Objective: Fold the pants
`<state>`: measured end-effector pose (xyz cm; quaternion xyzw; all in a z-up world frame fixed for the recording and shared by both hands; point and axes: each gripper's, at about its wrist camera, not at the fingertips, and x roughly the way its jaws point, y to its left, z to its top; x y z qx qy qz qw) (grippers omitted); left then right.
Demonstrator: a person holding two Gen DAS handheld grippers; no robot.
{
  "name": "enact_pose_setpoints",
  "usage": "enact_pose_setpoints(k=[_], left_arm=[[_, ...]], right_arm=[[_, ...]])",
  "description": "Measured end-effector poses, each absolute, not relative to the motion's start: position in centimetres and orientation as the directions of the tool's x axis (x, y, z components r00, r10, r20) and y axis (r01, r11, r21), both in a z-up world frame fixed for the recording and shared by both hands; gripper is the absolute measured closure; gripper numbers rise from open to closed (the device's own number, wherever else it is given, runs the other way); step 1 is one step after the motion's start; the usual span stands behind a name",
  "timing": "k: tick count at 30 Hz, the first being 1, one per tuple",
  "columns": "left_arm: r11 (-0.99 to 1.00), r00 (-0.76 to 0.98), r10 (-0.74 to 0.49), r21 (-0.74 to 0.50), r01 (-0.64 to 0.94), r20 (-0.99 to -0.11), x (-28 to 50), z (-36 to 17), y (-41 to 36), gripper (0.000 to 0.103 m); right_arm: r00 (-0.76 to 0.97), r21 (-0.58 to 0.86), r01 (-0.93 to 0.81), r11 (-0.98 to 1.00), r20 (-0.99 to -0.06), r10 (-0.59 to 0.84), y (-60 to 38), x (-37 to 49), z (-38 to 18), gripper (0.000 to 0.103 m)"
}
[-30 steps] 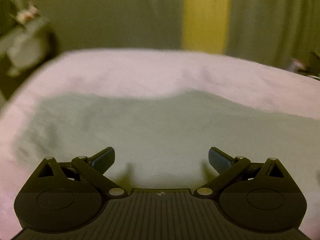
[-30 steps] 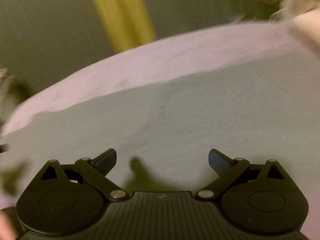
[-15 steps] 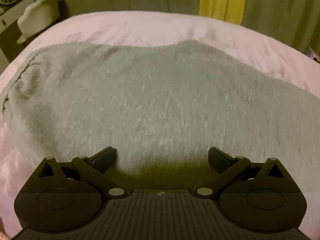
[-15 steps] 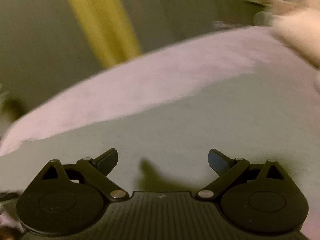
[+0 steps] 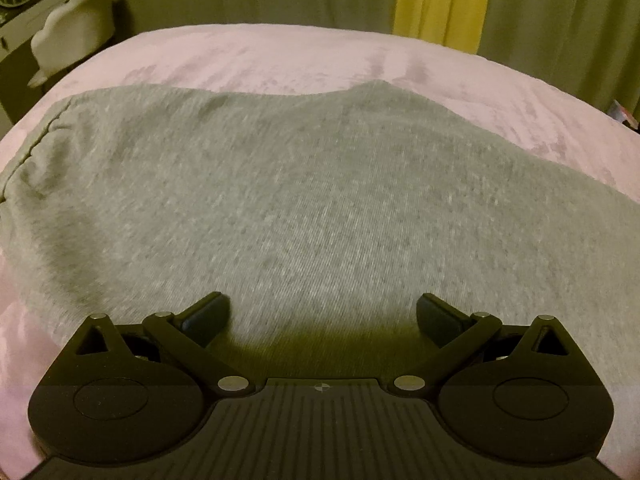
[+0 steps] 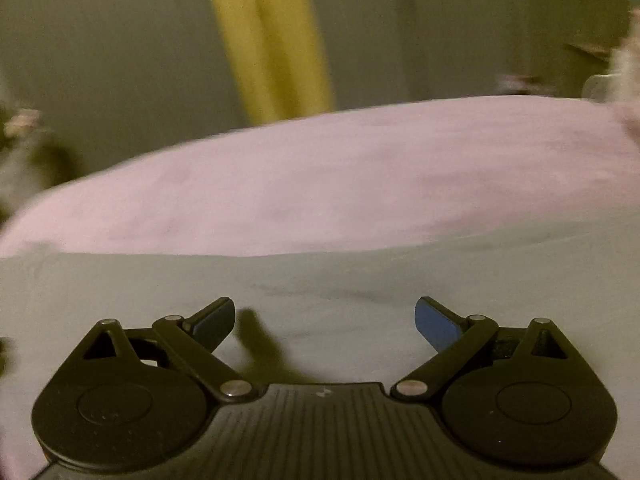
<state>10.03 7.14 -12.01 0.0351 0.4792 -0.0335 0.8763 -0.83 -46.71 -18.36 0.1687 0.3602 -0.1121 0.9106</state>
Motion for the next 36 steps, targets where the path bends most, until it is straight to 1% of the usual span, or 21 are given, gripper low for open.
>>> enact_pose_setpoints(k=[2, 3, 4, 5, 6, 8, 9, 10, 12, 14, 15, 16, 17, 20, 22, 24, 27, 30, 33, 34, 36], left_arm=[[0.995, 0.539, -0.025, 0.029, 0.093, -0.842, 10.0, -12.0, 7.1, 0.000], [0.995, 0.538, -0.026, 0.028, 0.092, -0.843, 10.1, -12.0, 7.2, 0.000], [0.996, 0.537, -0.027, 0.027, 0.091, -0.843, 10.1, -12.0, 7.2, 0.000], [0.996, 0.537, -0.026, 0.027, 0.090, -0.843, 10.1, -12.0, 7.2, 0.000], [0.996, 0.537, -0.024, 0.029, 0.090, -0.843, 10.1, -12.0, 7.1, 0.000], [0.995, 0.538, -0.021, 0.032, 0.090, -0.843, 10.1, -12.1, 7.0, 0.000], [0.996, 0.538, -0.022, 0.031, 0.089, -0.843, 10.2, -12.1, 7.1, 0.000], [0.996, 0.537, -0.024, 0.028, 0.088, -0.843, 10.2, -12.1, 7.1, 0.000], [0.996, 0.537, -0.028, 0.022, 0.086, -0.843, 10.3, -12.1, 7.2, 0.000], [0.996, 0.535, -0.029, 0.020, 0.085, -0.844, 10.4, -12.2, 7.3, 0.000], [0.996, 0.534, -0.029, 0.020, 0.086, -0.845, 10.4, -12.2, 7.3, 0.000], [0.996, 0.534, -0.028, 0.021, 0.087, -0.845, 10.4, -12.1, 7.3, 0.000], [0.996, 0.534, -0.027, 0.022, 0.086, -0.845, 10.3, -12.1, 7.3, 0.000], [0.996, 0.534, -0.023, 0.024, 0.082, -0.845, 10.2, -12.1, 7.3, 0.000], [0.996, 0.533, -0.022, 0.024, 0.080, -0.846, 10.2, -12.1, 7.3, 0.000], [0.996, 0.532, -0.020, 0.027, 0.080, -0.846, 10.3, -12.1, 7.2, 0.000], [0.996, 0.531, -0.021, 0.026, 0.080, -0.847, 10.4, -12.1, 7.3, 0.000], [0.997, 0.532, -0.021, 0.021, 0.074, -0.846, 10.4, -12.1, 7.3, 0.000], [0.997, 0.535, -0.010, 0.029, 0.066, -0.845, 10.2, -12.0, 7.3, 0.000], [0.998, 0.535, -0.006, 0.032, 0.061, -0.845, 10.1, -12.0, 7.3, 0.000], [0.998, 0.534, 0.000, 0.034, 0.054, -0.845, 10.0, -11.9, 7.3, 0.000]], right_arm=[[0.721, 0.210, 0.368, 0.906, -0.680, -0.134, -49.9, -2.0, -18.1, 0.006], [0.690, 0.147, 0.437, 0.887, -0.688, -0.226, -50.8, -2.3, -17.7, 0.005], [0.614, 0.044, 0.546, 0.837, -0.700, -0.364, -51.7, -2.3, -17.2, 0.005], [0.533, -0.019, 0.648, 0.761, -0.702, -0.471, -52.8, -2.6, -16.6, 0.005], [0.503, 0.005, 0.716, 0.698, -0.698, -0.510, -53.8, -3.6, -16.0, 0.005], [0.609, 0.244, 0.726, 0.643, -0.662, -0.436, -54.9, -7.4, -15.0, 0.005], [0.658, 0.341, 0.700, 0.628, -0.650, -0.381, -54.9, -9.1, -14.8, 0.005], [0.692, 0.404, 0.668, 0.625, -0.646, -0.322, -54.5, -10.7, -14.8, 0.005], [0.735, 0.468, 0.604, 0.645, -0.641, -0.222, -52.9, -12.9, -15.3, 0.005], [0.733, 0.494, 0.555, 0.670, -0.671, -0.112, -51.4, -13.5, -17.1, 0.005], [0.716, 0.461, 0.565, 0.685, -0.686, -0.129, -51.1, -13.9, -17.6, 0.005], [0.714, 0.425, 0.574, 0.700, -0.678, -0.174, -50.9, -14.3, -17.6, 0.005], [0.718, 0.422, 0.591, 0.688, -0.664, -0.210, -51.1, -15.1, -17.3, 0.005], [0.699, 0.475, 0.687, 0.550, -0.638, -0.322, -53.1, -18.2, -16.3, 0.005], [0.701, 0.537, 0.708, 0.459, -0.614, -0.362, -54.8, -21.7, -15.8, 0.005], [0.707, 0.587, 0.707, 0.394, -0.603, -0.370, -54.4, -24.8, -16.2, 0.005], [0.730, 0.646, 0.684, 0.339, -0.601, -0.326, -53.1, -27.5, -17.5, 0.005], [0.743, 0.675, 0.669, 0.310, -0.616, -0.262, -52.5, -28.2, -19.5, 0.005], [0.764, 0.698, 0.645, 0.312, -0.581, -0.279, -52.3, -28.2, -20.0, 0.005], [0.773, 0.702, 0.634, 0.324, -0.570, -0.277, -52.4, -27.8, -20.0, 0.007], [0.781, 0.695, 0.624, 0.357, -0.572, -0.251, -51.9, -26.9, -20.2, 0.037]])
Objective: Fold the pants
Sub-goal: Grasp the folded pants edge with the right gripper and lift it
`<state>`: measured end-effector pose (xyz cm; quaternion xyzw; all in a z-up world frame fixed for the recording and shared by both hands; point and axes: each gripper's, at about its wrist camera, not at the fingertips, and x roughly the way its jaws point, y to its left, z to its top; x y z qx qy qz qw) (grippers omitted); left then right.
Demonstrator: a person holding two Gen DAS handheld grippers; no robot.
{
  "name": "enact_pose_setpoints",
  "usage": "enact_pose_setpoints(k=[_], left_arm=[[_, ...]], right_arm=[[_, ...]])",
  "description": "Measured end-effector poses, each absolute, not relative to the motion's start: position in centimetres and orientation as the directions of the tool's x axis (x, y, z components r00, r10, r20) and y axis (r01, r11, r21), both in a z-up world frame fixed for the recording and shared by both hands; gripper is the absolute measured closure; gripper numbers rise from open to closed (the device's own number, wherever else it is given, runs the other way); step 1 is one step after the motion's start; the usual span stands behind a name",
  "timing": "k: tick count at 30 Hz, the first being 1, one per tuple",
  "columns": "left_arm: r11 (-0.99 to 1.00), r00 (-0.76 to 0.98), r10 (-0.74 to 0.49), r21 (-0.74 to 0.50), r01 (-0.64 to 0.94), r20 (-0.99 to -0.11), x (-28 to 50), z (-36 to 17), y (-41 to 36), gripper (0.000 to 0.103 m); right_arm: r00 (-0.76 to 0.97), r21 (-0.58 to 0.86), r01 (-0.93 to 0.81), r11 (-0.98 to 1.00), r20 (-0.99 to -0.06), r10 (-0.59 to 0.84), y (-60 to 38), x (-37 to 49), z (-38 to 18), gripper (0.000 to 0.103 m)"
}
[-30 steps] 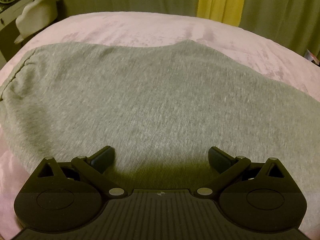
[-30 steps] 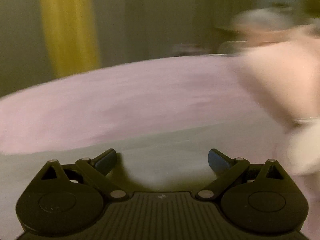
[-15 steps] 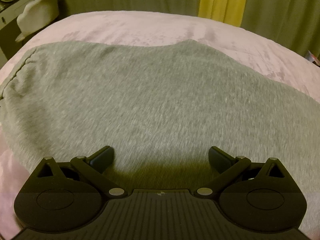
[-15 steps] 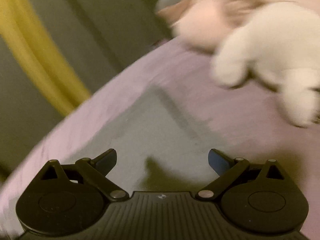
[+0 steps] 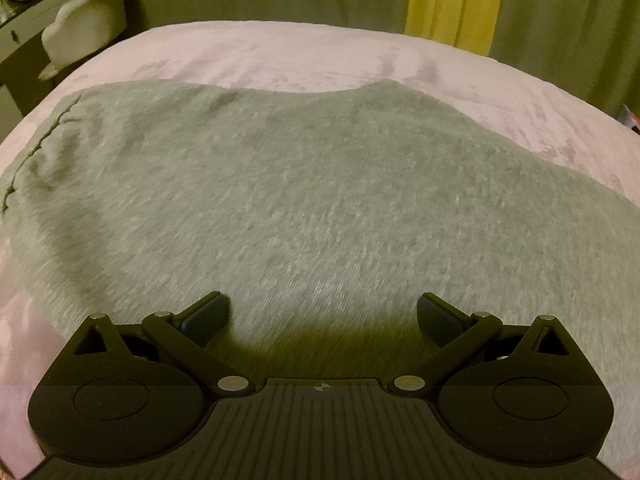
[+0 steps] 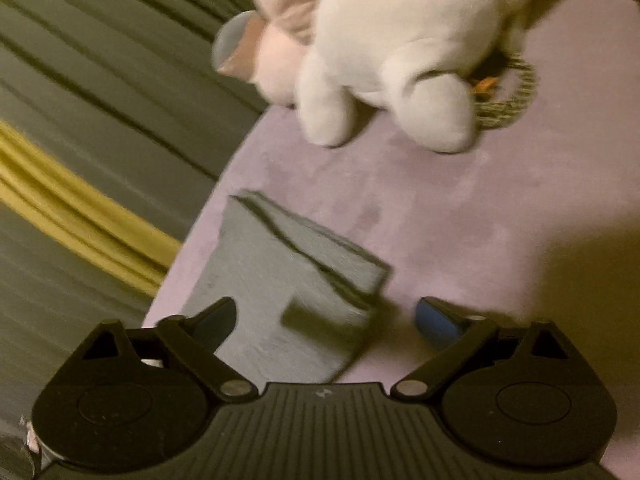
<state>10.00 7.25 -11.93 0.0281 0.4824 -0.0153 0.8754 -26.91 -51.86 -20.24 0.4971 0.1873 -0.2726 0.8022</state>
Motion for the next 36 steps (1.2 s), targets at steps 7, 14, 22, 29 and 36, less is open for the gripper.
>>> enact_pose_setpoints(k=[7, 14, 22, 29, 36], left_arm=[[0.998, 0.530, 0.013, 0.041, 0.040, -0.848, 9.9, -11.8, 7.2, 0.000], [0.999, 0.523, 0.015, 0.040, 0.037, -0.852, 9.9, -11.8, 7.3, 0.000], [1.000, 0.555, -0.003, -0.013, -0.015, -0.832, 7.6, -8.3, 9.3, 0.000], [0.985, 0.663, -0.071, -0.158, -0.072, -0.745, 4.7, -2.6, 13.3, 0.000], [0.982, 0.684, -0.014, -0.138, -0.128, -0.730, 4.2, -3.1, 16.5, 0.000]], right_arm=[[0.806, 0.708, 0.590, 0.388, -0.545, -0.230, -51.7, -25.9, -20.2, 0.078], [0.786, 0.678, 0.610, 0.410, -0.584, -0.205, -51.3, -24.2, -20.1, 0.071], [0.802, 0.612, 0.575, 0.543, -0.552, -0.227, -50.0, -21.5, -13.6, 0.093], [0.894, 0.334, 0.254, 0.908, -0.439, -0.089, -36.7, -11.7, -2.3, 0.093], [0.719, 0.207, -0.136, 0.969, -0.652, 0.240, -16.9, -2.4, -10.8, 0.093]])
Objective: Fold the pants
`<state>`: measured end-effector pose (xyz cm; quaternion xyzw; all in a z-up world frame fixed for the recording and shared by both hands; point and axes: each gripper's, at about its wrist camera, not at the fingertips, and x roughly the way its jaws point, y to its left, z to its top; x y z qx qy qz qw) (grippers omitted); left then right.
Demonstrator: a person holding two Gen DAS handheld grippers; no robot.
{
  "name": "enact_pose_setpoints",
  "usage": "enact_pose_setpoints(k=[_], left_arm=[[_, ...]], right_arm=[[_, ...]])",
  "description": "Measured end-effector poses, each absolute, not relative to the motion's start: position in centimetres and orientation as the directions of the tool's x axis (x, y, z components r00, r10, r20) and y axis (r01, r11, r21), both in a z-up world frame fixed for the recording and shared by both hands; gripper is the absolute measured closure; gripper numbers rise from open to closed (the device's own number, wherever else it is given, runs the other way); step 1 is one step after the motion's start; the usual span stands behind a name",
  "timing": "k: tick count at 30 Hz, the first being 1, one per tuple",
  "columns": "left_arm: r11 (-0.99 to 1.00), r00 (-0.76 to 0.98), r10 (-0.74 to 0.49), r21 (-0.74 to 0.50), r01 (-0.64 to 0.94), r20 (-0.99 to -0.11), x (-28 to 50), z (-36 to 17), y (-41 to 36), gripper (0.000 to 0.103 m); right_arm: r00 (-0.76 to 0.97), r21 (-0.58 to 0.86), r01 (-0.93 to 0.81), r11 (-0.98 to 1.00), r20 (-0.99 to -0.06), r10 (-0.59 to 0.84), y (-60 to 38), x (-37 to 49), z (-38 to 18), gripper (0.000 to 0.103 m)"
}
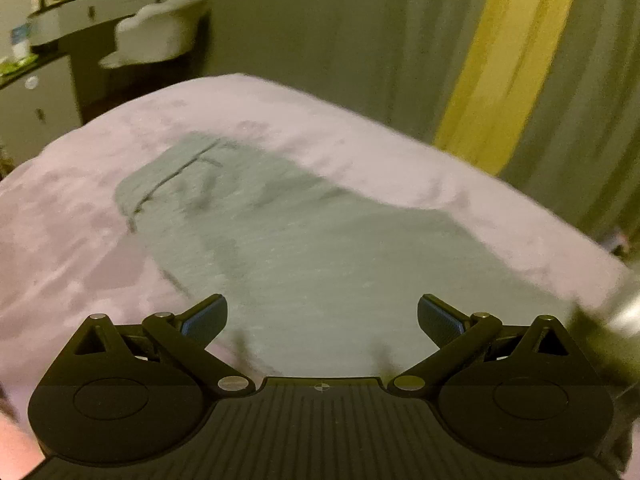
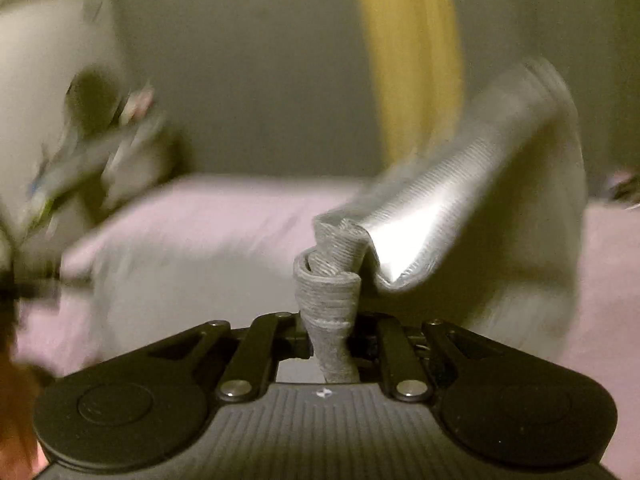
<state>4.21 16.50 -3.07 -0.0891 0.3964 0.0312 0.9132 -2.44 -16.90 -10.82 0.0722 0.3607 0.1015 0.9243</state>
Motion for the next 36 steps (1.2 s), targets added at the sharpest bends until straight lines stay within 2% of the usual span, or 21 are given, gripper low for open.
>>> enact_pose_setpoints(k=[2, 4, 7, 10, 18, 22, 25, 26, 28, 30, 32, 34, 36], left_arm=[[0.977, 0.669, -0.001, -0.143, -0.157, -0.744, 4.9, -4.6, 17.1, 0.000], [0.970, 0.647, -0.016, -0.168, -0.175, -0.762, 5.4, -6.1, 17.7, 0.000], [0.958, 0.607, -0.056, -0.214, -0.192, -0.793, 6.6, -7.8, 18.2, 0.000], [0.949, 0.612, -0.075, -0.246, -0.199, -0.787, 7.2, -8.2, 18.7, 0.000], [0.932, 0.605, -0.097, -0.285, -0.223, -0.791, 7.4, -8.9, 19.3, 0.000], [0.935, 0.600, -0.089, -0.275, -0.226, -0.795, 7.6, -9.0, 19.2, 0.000], [0.939, 0.592, -0.088, -0.265, -0.218, -0.801, 7.8, -9.2, 19.0, 0.000], [0.940, 0.591, -0.087, -0.262, -0.217, -0.802, 7.8, -9.2, 18.9, 0.000], [0.942, 0.587, -0.084, -0.256, -0.217, -0.805, 7.8, -9.2, 18.8, 0.000], [0.946, 0.599, -0.087, -0.254, -0.200, -0.796, 7.6, -8.9, 18.4, 0.000], [0.958, 0.603, -0.075, -0.226, -0.179, -0.794, 7.6, -8.7, 17.8, 0.000], [0.966, 0.602, -0.060, -0.197, -0.164, -0.796, 7.6, -8.5, 17.1, 0.000], [0.974, 0.603, -0.062, -0.181, -0.139, -0.795, 7.7, -8.3, 16.2, 0.000]], right_arm=[[0.588, 0.186, -0.129, 0.974, -0.777, 0.226, -13.5, -0.8, -15.8, 0.092], [0.636, 0.146, -0.107, 0.984, -0.750, 0.180, -12.3, -1.5, -16.5, 0.092], [0.611, 0.225, -0.058, 0.973, -0.763, 0.213, -13.7, -0.6, -15.6, 0.092], [0.609, 0.271, -0.028, 0.962, -0.759, 0.231, -14.4, -0.4, -14.9, 0.092], [0.674, 0.242, -0.106, 0.965, -0.696, 0.248, -10.4, -1.6, -12.3, 0.092], [0.615, 0.208, -0.123, 0.970, -0.751, 0.239, -9.5, -1.2, -14.6, 0.092], [0.622, 0.194, -0.146, 0.970, -0.745, 0.242, -9.4, -2.0, -15.2, 0.090], [0.618, 0.201, -0.146, 0.969, -0.747, 0.247, -9.5, -2.2, -15.1, 0.088], [0.598, 0.256, -0.150, 0.955, -0.745, 0.294, -9.9, -2.4, -14.2, 0.075], [0.598, 0.342, -0.170, 0.924, -0.709, 0.373, -11.0, -2.8, -12.8, 0.043], [0.639, 0.371, -0.178, 0.911, -0.660, 0.394, -12.3, -4.1, -11.3, 0.026], [0.686, 0.412, -0.147, 0.899, -0.613, 0.393, -14.4, -5.4, -10.3, 0.025], [0.743, 0.429, -0.061, 0.901, -0.583, 0.328, -16.8, -6.3, -10.1, 0.025]])
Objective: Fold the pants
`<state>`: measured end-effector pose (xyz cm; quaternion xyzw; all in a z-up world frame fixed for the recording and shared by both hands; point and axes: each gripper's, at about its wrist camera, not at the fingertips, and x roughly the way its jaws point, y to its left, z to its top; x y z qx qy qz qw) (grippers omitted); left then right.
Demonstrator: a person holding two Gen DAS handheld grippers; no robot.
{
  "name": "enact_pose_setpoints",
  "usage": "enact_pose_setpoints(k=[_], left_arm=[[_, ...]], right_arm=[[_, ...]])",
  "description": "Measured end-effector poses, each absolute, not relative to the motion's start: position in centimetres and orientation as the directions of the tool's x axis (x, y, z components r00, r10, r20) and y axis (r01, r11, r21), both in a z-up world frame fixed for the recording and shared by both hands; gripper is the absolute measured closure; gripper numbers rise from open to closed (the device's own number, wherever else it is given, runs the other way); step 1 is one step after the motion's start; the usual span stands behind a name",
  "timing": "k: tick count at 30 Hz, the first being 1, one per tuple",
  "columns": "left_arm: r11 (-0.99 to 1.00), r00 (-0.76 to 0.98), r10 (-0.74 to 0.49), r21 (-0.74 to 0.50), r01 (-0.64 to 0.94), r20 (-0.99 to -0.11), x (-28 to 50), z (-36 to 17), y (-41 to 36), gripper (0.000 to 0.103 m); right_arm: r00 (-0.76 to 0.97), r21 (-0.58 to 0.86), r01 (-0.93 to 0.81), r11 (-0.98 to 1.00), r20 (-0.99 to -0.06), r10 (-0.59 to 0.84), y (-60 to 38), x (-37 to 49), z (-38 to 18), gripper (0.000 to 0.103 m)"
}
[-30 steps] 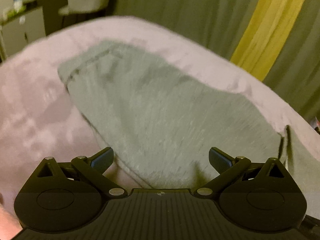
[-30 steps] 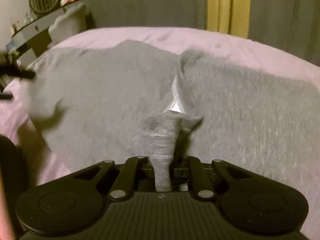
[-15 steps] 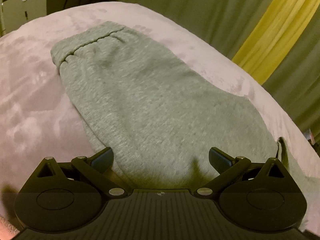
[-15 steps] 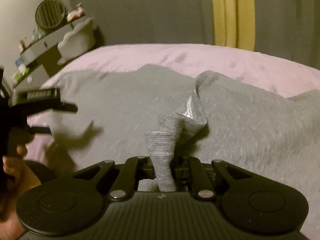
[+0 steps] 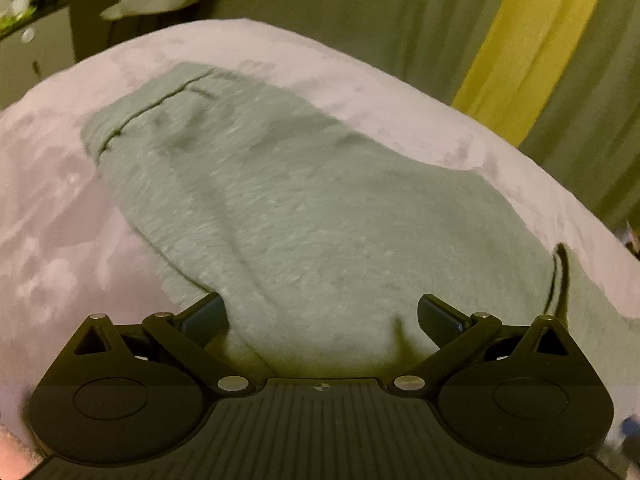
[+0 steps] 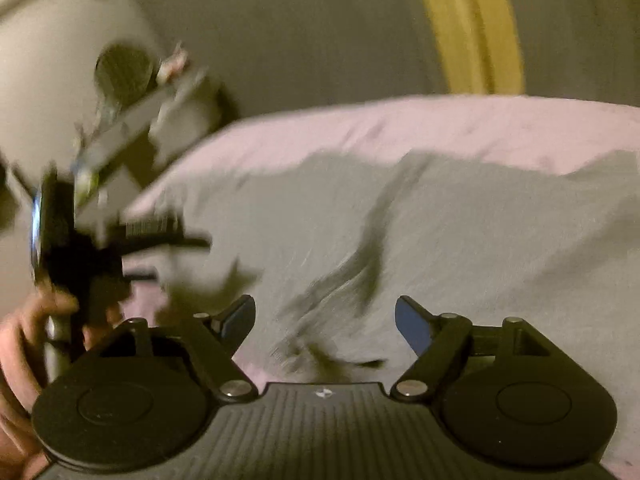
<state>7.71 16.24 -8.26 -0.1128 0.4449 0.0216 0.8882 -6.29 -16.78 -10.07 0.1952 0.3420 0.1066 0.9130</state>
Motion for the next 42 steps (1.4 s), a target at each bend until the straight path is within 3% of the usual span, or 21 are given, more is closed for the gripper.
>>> enact_pose_setpoints(k=[2, 4, 5, 6, 8, 13, 16, 19, 22, 24, 25, 26, 28, 33, 37, 41, 42], left_arm=[[0.978, 0.610, -0.070, -0.173, -0.112, -0.789, 7.9, -7.8, 15.2, 0.000], [0.981, 0.618, -0.109, -0.183, -0.057, -0.778, 8.1, -7.0, 13.7, 0.000], [0.980, 0.625, -0.145, -0.197, -0.014, -0.767, 8.1, -6.6, 12.9, 0.000], [0.977, 0.629, -0.184, -0.210, 0.033, -0.756, 8.2, -6.2, 11.9, 0.000], [0.964, 0.623, -0.264, -0.225, 0.142, -0.737, 8.6, -5.5, 9.3, 0.000], [0.862, 0.474, -0.475, -0.283, 0.420, -0.742, 12.0, -6.0, 0.8, 0.000], [0.878, 0.433, -0.425, -0.246, 0.410, -0.795, 15.3, -7.8, -3.2, 0.000], [0.859, 0.335, -0.468, -0.333, 0.388, -0.818, 17.7, -9.8, -5.1, 0.002], [0.861, 0.297, -0.455, -0.329, 0.388, -0.840, 19.1, -11.4, -6.6, 0.024], [0.871, 0.290, -0.429, -0.308, 0.382, -0.855, 19.8, -12.3, -6.9, 0.028], [0.872, 0.300, -0.436, -0.316, 0.374, -0.848, 19.9, -12.3, -6.8, 0.037], [0.875, 0.315, -0.434, -0.313, 0.368, -0.844, 20.0, -12.0, -6.6, 0.057], [0.873, 0.351, -0.451, -0.323, 0.367, -0.821, 19.7, -11.0, -6.0, 0.084], [0.874, 0.448, -0.477, -0.353, 0.335, -0.756, 17.9, -9.6, -3.2, 0.086], [0.896, 0.452, -0.444, -0.392, 0.210, -0.774, 18.5, -11.1, -0.6, 0.086], [0.893, 0.437, -0.451, -0.399, 0.210, -0.778, 18.4, -11.2, -0.2, 0.067], [0.898, 0.441, -0.440, -0.383, 0.217, -0.782, 18.2, -10.8, -0.1, 0.062]], right_arm=[[0.777, 0.409, 0.072, 0.910, -0.594, 0.206, -19.6, -6.9, -10.7, 0.026], [0.744, 0.378, 0.205, 0.903, -0.660, 0.108, -22.2, -6.8, -12.6, 0.046], [0.715, 0.365, 0.255, 0.895, -0.695, 0.079, -23.2, -6.8, -13.6, 0.065], [0.687, 0.354, 0.305, 0.884, -0.725, 0.053, -24.2, -6.9, -14.8, 0.072], [0.697, 0.395, 0.320, 0.861, -0.713, 0.068, -25.5, -8.0, -16.0, 0.078], [0.736, 0.489, 0.311, 0.815, -0.666, 0.119, -26.7, -9.4, -16.4, 0.078], [0.755, 0.554, 0.315, 0.770, -0.638, 0.149, -27.5, -9.8, -16.8, 0.078], [0.763, 0.569, 0.303, 0.764, -0.626, 0.164, -27.7, -10.1, -17.2, 0.078], [0.764, 0.581, 0.300, 0.757, -0.621, 0.173, -28.0, -9.9, -17.2, 0.078], [0.766, 0.588, 0.301, 0.751, -0.618, 0.176, -28.1, -9.9, -17.2, 0.077], [0.767, 0.589, 0.301, 0.750, -0.616, 0.176, -28.2, -9.8, -17.3, 0.077], [0.769, 0.589, 0.300, 0.750, -0.615, 0.176, -28.1, -9.8, -17.2, 0.077], [0.772, 0.592, 0.299, 0.749, -0.611, 0.175, -28.2, -9.9, -17.3, 0.077], [0.782, 0.605, 0.278, 0.746, -0.593, 0.190, -28.0, -9.9, -17.0, 0.065], [0.777, 0.577, 0.268, 0.771, -0.603, 0.181, -27.5, -9.6, -16.9, 0.063], [0.762, 0.558, 0.293, 0.776, -0.627, 0.163, -27.2, -9.4, -16.2, 0.062], [0.766, 0.555, 0.298, 0.776, -0.625, 0.153, -27.0, -9.4, -15.9, 0.055]])
